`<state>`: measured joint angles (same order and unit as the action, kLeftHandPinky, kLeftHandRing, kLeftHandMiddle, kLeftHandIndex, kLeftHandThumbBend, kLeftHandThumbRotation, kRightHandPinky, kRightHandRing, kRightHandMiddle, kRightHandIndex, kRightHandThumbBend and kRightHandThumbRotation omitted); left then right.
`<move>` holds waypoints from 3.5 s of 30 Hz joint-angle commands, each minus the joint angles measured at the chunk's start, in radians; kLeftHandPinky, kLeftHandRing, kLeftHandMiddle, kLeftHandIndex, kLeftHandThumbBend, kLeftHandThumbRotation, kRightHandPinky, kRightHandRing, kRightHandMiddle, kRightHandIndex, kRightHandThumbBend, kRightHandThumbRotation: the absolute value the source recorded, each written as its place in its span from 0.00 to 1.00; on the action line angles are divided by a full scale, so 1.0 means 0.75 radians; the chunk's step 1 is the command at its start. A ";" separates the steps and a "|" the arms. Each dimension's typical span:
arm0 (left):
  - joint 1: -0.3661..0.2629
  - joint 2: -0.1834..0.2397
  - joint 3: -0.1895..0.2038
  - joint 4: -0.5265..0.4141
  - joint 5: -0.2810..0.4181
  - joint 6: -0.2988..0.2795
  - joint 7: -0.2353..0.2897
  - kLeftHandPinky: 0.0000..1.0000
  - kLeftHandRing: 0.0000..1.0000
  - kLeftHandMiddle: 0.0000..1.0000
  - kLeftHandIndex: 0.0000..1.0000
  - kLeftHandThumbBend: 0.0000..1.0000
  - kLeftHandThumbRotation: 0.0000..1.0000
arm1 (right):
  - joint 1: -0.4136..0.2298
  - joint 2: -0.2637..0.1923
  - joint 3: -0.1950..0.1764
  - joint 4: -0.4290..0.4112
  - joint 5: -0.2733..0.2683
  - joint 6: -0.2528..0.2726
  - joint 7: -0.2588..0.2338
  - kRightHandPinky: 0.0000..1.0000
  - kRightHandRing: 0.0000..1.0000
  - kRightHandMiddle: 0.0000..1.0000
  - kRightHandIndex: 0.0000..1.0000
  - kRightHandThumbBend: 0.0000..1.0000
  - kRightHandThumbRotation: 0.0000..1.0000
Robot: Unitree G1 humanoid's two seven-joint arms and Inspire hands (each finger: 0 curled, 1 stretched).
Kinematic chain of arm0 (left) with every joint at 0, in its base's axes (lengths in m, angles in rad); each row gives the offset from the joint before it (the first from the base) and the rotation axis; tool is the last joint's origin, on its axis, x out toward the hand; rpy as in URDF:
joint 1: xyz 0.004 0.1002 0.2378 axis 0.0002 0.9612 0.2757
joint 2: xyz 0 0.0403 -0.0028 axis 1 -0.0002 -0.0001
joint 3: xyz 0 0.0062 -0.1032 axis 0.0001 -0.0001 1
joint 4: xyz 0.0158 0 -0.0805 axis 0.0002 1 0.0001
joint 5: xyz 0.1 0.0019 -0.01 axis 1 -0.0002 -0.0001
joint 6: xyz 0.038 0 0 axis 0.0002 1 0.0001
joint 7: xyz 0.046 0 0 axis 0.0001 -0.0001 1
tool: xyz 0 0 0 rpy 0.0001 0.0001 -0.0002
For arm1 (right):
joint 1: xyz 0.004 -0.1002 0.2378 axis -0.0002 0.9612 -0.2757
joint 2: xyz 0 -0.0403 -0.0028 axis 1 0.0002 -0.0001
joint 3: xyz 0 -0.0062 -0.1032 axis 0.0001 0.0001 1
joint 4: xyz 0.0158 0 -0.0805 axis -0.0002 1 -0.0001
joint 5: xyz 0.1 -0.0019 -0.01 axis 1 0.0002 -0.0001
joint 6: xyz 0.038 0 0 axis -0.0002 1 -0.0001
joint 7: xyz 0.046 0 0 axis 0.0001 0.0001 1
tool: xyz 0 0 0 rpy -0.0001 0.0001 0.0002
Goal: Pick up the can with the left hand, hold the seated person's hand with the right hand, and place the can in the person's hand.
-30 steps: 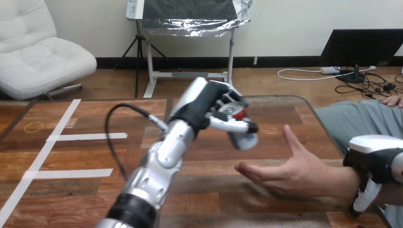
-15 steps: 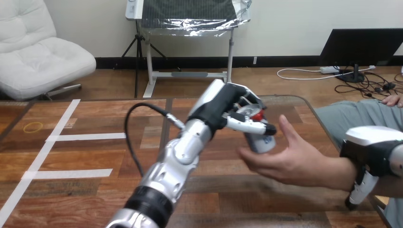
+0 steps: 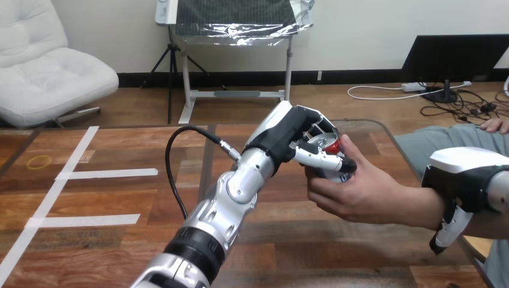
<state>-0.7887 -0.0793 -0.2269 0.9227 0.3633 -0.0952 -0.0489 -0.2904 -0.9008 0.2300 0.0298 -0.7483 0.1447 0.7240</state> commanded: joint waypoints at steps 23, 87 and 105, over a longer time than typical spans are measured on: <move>-0.399 -0.126 -0.035 0.176 0.009 -0.091 0.075 0.32 0.38 0.43 0.45 0.70 0.00 | -0.342 -0.072 -0.072 -0.126 -0.009 -0.020 0.134 0.32 0.36 0.43 0.42 0.70 0.00; -0.484 -0.039 -0.068 0.261 0.036 0.002 -0.185 0.57 0.64 0.70 0.72 0.71 0.15 | -0.350 -0.067 -0.069 -0.070 -0.069 -0.112 0.125 0.63 0.78 0.84 0.83 0.79 0.15; -0.501 0.044 0.014 0.268 -0.046 0.054 -0.306 0.71 0.79 0.82 0.81 0.72 0.23 | -0.306 -0.075 -0.128 -0.085 -0.008 -0.083 0.135 0.84 0.97 0.97 0.93 0.80 0.16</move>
<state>-1.0928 -0.0788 -0.2289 1.1136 0.3472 -0.0560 -0.2688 -0.4449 -0.9137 0.1830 0.0016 -0.7658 0.0709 0.8322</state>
